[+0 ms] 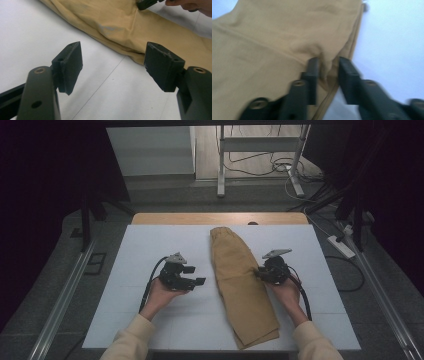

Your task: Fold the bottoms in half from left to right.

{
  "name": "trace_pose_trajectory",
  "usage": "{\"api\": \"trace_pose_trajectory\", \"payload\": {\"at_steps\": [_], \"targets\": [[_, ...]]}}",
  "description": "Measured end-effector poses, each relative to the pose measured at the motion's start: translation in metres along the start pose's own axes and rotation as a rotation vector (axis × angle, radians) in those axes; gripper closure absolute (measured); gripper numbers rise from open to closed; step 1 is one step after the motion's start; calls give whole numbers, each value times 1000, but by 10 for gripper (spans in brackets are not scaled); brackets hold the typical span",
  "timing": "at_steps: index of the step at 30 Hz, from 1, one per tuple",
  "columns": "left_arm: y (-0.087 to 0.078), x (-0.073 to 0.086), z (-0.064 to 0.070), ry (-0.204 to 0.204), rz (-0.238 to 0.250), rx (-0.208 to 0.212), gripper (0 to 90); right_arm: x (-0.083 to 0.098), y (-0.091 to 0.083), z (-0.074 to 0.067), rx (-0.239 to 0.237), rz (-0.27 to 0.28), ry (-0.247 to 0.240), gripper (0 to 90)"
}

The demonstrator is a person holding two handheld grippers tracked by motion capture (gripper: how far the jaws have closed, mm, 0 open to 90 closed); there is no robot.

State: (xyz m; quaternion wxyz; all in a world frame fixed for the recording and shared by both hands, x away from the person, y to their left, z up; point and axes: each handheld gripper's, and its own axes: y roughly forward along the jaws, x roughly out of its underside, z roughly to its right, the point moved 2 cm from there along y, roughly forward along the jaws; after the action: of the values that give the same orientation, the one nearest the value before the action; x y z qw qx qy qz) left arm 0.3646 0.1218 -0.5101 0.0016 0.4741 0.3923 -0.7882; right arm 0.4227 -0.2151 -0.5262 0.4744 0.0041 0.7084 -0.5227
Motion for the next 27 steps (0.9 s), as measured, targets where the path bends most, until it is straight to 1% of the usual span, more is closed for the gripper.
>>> {"api": "trace_pose_trajectory", "payload": {"at_steps": [3,5,7,11,17,21,24,27], "targets": [[-1,0,0,1,0,-4,306,-2,-5,-2,1,29,7,525],[-1,0,-1,-3,-4,-5,305,-3,-8,-6,-20,38,-1,495],[0,1,-1,-7,-7,-4,302,-4,-10,-9,-30,43,-17,473],[-1,1,-2,-8,-7,-5,300,-4,-14,-18,-67,55,-42,452],[-2,2,-5,-11,-10,-11,301,-5,-20,-27,-92,74,-68,435],[-4,2,-6,-14,-5,-13,300,-4,-23,-34,-103,70,-90,423],[-5,3,-7,-13,-7,-15,299,-3,-24,-37,-118,68,-98,417],[-5,3,-7,-12,-9,-15,299,-2,-24,-40,-121,62,-102,413]]}}
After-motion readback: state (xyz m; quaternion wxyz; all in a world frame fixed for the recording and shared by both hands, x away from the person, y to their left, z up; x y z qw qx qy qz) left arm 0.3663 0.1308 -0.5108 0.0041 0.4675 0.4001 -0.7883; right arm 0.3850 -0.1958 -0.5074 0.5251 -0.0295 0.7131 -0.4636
